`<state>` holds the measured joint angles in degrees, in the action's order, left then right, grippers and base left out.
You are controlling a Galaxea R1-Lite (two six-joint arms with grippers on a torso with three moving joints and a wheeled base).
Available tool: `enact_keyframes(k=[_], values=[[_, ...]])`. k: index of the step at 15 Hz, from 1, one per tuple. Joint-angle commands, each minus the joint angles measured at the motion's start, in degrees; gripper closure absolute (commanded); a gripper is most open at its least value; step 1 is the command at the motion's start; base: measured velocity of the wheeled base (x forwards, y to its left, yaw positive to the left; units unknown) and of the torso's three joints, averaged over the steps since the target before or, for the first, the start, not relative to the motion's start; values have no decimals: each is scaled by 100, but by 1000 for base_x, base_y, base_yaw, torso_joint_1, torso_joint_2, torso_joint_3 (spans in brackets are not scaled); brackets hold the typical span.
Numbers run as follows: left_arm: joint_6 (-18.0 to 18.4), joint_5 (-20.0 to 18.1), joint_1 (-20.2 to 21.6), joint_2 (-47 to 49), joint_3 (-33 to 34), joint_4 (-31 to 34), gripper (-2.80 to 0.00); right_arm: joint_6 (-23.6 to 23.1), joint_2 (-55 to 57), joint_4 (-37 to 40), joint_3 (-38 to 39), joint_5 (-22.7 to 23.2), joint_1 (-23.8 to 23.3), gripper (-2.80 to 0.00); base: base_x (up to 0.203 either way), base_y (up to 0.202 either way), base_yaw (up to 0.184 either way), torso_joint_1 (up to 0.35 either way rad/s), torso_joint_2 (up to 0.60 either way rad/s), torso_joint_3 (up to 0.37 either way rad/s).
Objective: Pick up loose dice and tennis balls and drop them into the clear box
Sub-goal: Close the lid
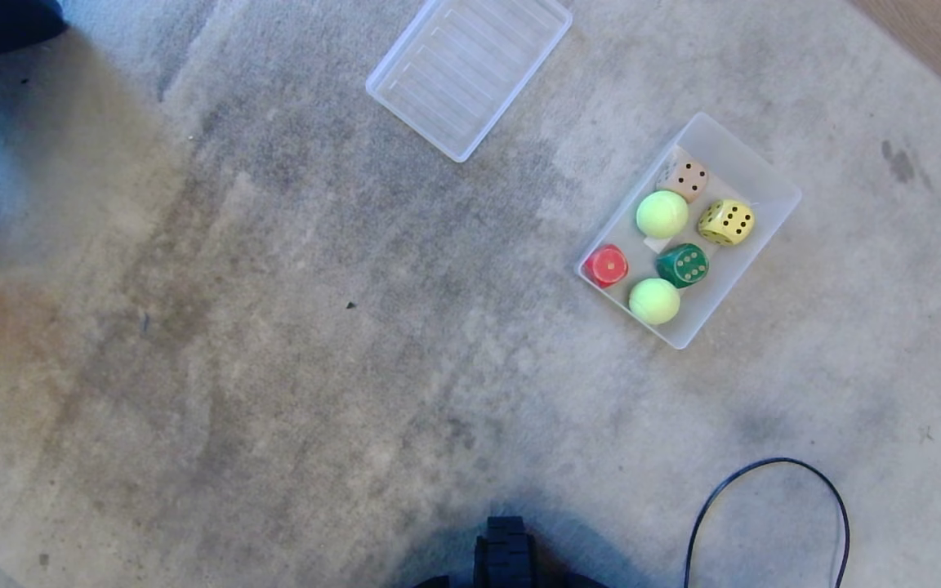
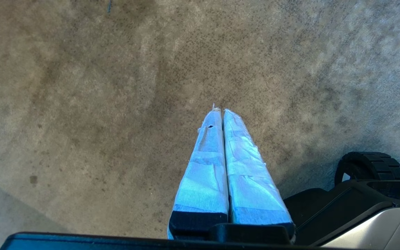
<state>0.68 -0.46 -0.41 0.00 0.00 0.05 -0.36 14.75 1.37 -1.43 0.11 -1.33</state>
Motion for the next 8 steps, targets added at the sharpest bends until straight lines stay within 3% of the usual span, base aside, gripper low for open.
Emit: enact_keyframes(k=[1,3,8], values=[[2,2,-2,0,0,-5,0,-12,-916,5,77,-1,38,0,0,0,0,0,0,0],[2,2,-2,0,0,-3,0,-25,-1460,15,89,3,102,0,0,0,0,0,0,0],[2,2,-2,0,0,3,0,124,-1484,-5,108,-116,133,0,0,0,0,0,0,0]])
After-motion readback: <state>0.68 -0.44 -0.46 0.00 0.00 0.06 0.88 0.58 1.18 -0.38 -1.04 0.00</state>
